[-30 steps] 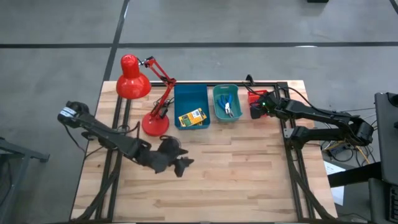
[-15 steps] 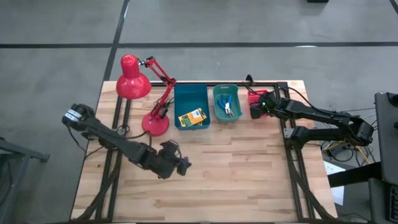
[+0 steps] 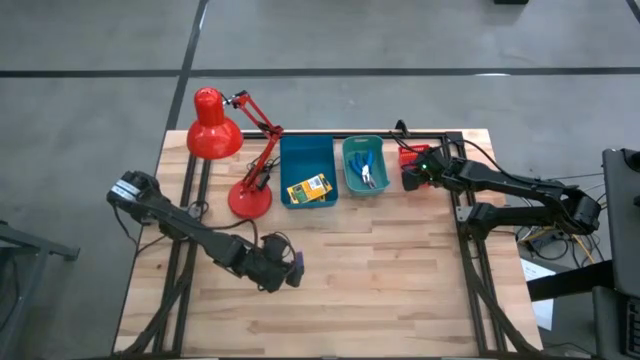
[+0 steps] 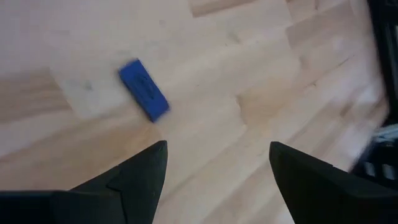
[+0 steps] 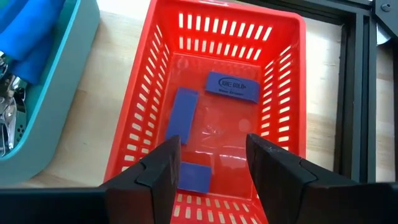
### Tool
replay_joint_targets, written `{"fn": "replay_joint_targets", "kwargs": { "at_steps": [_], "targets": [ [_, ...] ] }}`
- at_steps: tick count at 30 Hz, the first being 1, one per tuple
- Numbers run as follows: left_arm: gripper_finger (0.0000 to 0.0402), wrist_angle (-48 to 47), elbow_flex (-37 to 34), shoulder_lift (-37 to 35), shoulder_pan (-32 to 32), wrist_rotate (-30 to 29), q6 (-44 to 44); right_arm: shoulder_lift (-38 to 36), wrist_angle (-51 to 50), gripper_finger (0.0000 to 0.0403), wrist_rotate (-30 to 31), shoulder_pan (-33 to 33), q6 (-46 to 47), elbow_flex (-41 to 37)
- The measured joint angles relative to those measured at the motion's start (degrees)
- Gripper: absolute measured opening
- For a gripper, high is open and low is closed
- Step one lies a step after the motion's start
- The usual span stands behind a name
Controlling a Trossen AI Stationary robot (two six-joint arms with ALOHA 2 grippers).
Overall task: Pick & Place School Supplies
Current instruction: Put the blue eraser into the red bin
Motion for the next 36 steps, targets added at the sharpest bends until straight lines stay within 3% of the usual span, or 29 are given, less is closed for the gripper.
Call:
{"fn": "replay_joint_targets", "kwargs": {
  "at_steps": [11, 17, 29, 36],
  "targets": [
    [0.0287, 1.65, -0.62, 0.09, 0.02, 0.96, -10.41, 0.00, 0.07, 0.0176, 0.00, 0.00, 0.00, 0.00],
    [0.0287, -4.61, -0.70, 0.11, 0.94, 0.66, -18.17, 0.00, 0.11, 0.0176, 0.00, -0.01, 0.01, 0.00],
    [0.0287, -4.12, -0.70, 1.45, 3.60, 0.44, -15.43, 0.00, 0.09, 0.0176, 0.00, 0.00, 0.02, 0.00],
    [0.0287, 2.90, -0.48, 5.69, 3.97, 1.20, -13.20, 0.00, 0.09, 0.0176, 0.00, 0.00, 0.00, 0.00]
  ]
}}
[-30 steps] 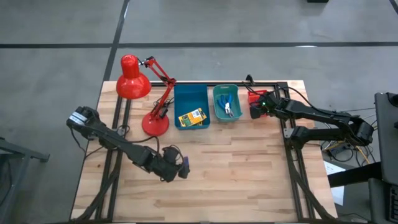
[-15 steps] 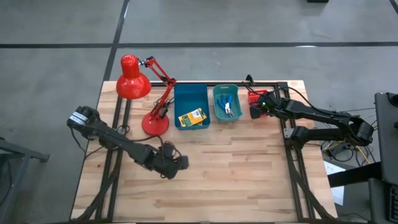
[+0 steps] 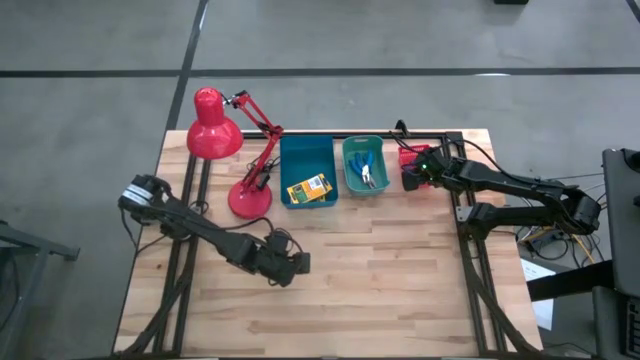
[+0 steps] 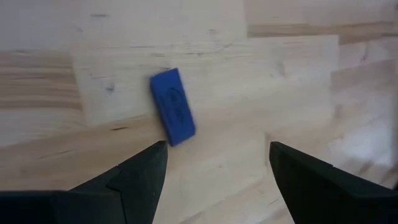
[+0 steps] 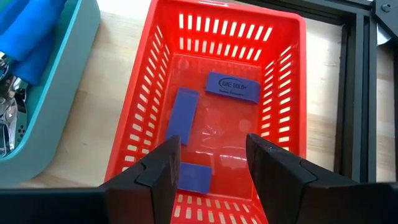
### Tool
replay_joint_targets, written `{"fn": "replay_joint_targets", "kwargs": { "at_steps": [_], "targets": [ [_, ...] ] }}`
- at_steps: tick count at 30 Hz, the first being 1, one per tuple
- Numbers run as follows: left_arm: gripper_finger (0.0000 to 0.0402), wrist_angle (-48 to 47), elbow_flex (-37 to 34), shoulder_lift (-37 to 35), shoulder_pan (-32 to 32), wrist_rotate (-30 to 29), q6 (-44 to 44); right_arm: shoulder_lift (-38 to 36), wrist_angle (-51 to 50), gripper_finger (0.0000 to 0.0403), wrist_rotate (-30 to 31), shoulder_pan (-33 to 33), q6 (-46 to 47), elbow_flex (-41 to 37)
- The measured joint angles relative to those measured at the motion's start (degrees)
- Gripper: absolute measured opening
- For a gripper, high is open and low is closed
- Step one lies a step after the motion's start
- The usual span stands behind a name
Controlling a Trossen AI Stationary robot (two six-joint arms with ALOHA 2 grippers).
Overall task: Pick & Place School Supplies
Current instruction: Put the blue eraser into the red bin
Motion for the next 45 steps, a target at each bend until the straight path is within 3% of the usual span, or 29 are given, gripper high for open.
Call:
{"fn": "replay_joint_targets", "kwargs": {
  "at_steps": [23, 32, 45],
  "targets": [
    [0.0287, -1.44, 1.19, 3.23, 3.94, 3.62, 2.95, 0.02, 0.02, 0.0176, -0.02, 0.00, 0.02, 0.00],
    [0.0287, -1.79, 2.94, 6.02, 5.36, 8.65, 4.20, 0.02, 0.04, 0.0176, -0.02, -0.02, 0.02, 0.00],
    [0.0287, -2.30, 2.94, 5.66, 5.82, 8.84, 4.27, 0.02, 0.04, 0.0176, -0.02, 0.00, 0.02, 0.00]
  ]
}}
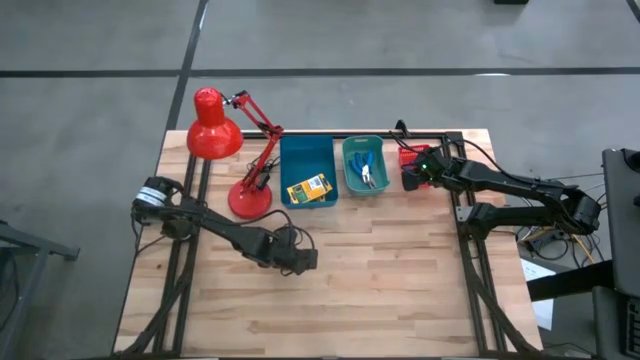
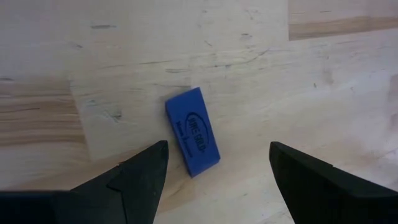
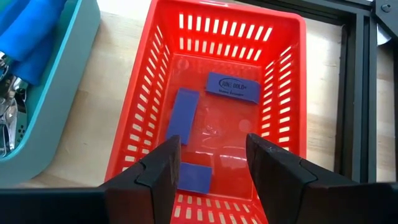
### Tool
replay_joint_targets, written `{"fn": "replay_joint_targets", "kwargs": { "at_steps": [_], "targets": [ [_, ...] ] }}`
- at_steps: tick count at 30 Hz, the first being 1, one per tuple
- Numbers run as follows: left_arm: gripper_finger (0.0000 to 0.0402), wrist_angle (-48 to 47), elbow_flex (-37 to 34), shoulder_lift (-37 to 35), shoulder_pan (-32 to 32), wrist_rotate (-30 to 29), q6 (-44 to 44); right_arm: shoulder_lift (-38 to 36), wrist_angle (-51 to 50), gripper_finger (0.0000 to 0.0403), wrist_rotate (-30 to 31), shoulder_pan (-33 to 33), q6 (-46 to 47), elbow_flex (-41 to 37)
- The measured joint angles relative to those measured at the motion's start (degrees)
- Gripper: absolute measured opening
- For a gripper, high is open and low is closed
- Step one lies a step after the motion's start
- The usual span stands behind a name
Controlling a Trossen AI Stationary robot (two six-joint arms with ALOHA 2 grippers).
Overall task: Pick & Place School Supplies
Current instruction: Put the blue eraser into the red bin
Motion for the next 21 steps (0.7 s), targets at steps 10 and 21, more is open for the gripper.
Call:
{"fn": "replay_joint_targets", "kwargs": {
  "at_steps": [10, 21],
  "targets": [
    [0.0287, -11.56, 3.80, -0.07, 0.17, 2.86, -2.57, 0.00, -0.02, 0.0176, 0.00, 0.00, 0.00, 0.00],
    [0.0282, -26.21, 14.09, 3.67, 2.28, 0.46, -1.72, 0.00, -0.02, 0.0176, 0.02, -0.02, -0.01, 0.00]
  ]
}}
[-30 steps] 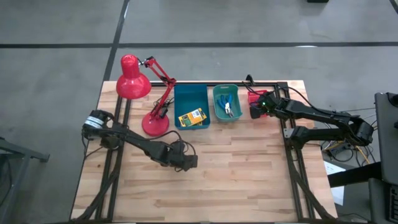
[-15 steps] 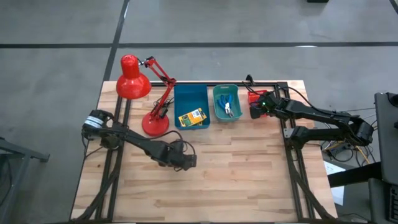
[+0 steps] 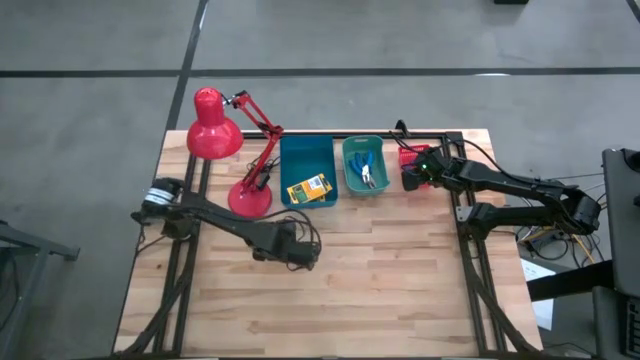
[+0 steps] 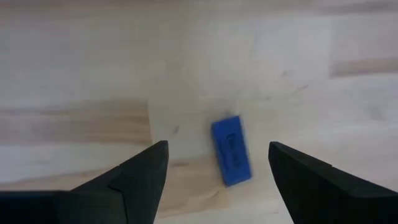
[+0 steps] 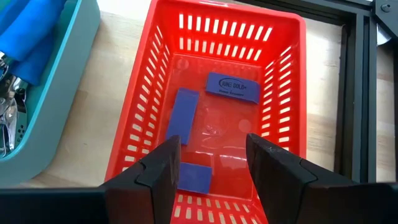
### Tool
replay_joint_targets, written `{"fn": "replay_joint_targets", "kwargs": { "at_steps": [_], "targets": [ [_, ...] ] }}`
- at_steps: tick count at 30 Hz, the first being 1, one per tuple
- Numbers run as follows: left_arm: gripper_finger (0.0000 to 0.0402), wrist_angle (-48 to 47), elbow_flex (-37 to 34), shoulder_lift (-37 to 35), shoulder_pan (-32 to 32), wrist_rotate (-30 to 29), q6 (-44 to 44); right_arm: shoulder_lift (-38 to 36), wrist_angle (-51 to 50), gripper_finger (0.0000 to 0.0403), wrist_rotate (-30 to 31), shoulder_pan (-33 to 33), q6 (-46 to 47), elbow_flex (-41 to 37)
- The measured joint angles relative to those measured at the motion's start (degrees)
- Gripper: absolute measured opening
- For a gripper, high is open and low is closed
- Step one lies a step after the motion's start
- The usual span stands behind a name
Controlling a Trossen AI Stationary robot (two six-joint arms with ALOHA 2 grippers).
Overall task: Pick & Place School Supplies
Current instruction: Put the blue eraser into the red bin
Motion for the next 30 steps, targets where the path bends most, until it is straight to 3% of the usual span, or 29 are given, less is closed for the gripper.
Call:
{"fn": "replay_joint_targets", "kwargs": {
  "at_steps": [5, 19, 24, 30],
  "targets": [
    [0.0282, 0.16, 1.61, 3.51, 0.25, 3.51, 0.10, 0.00, 0.00, 0.0176, -0.01, 0.01, 0.01, 0.00],
    [0.0277, 2.41, 2.70, 7.24, 0.34, 4.99, 0.30, -0.02, 0.00, 0.0176, 0.00, 0.00, 0.01, 0.00],
    [0.0238, 1.86, 2.59, 7.19, 0.36, 5.65, 0.28, -0.02, -0.01, 0.0176, -0.02, 0.02, 0.00, 0.00],
    [0.0154, 0.24, 2.49, 7.06, 0.36, 6.25, 0.36, -0.02, 0.02, 0.0176, -0.02, 0.00, 0.01, 0.00]
  ]
}}
